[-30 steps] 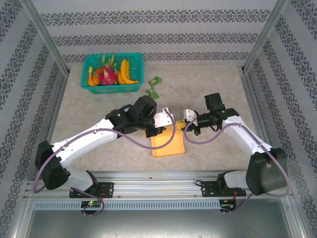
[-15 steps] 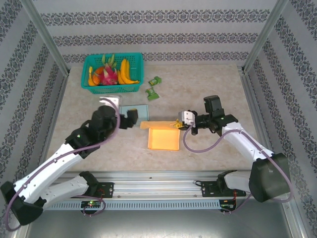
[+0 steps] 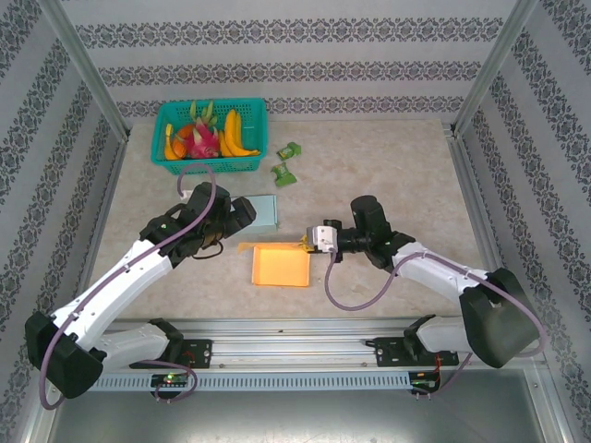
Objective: Fold the paper box
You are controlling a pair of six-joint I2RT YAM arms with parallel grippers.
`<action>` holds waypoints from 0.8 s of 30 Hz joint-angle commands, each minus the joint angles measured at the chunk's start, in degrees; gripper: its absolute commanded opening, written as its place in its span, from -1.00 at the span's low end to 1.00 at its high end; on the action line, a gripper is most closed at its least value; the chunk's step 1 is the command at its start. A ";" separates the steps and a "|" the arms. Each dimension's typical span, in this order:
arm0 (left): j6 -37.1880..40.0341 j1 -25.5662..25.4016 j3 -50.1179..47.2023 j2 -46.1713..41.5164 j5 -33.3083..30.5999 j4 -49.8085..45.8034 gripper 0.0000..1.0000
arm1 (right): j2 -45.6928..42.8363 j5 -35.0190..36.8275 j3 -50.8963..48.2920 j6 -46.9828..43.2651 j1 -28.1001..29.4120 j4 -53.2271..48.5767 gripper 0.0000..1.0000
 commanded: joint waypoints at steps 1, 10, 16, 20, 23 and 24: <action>-8.44 0.52 -3.82 0.00 5.78 2.33 0.96 | 1.43 0.56 -0.82 2.20 0.12 6.51 -1.00; -6.91 0.35 -2.24 4.28 4.30 3.73 0.87 | 2.74 -0.80 -2.35 2.25 -0.22 8.57 -1.00; -1.65 0.44 1.75 5.43 -5.25 0.56 0.88 | 2.64 -1.72 -3.24 2.05 -0.76 8.47 -1.00; -0.88 0.53 1.01 7.86 -0.82 5.44 0.88 | 2.47 -2.75 -3.80 1.97 -1.67 8.45 -1.00; -1.85 0.44 1.01 9.96 1.67 7.73 0.87 | 2.56 -2.84 -3.90 2.08 -2.03 8.49 -1.00; -2.24 0.43 0.91 10.35 2.19 8.04 0.86 | 2.56 -2.85 -3.93 2.16 -2.07 8.58 -1.00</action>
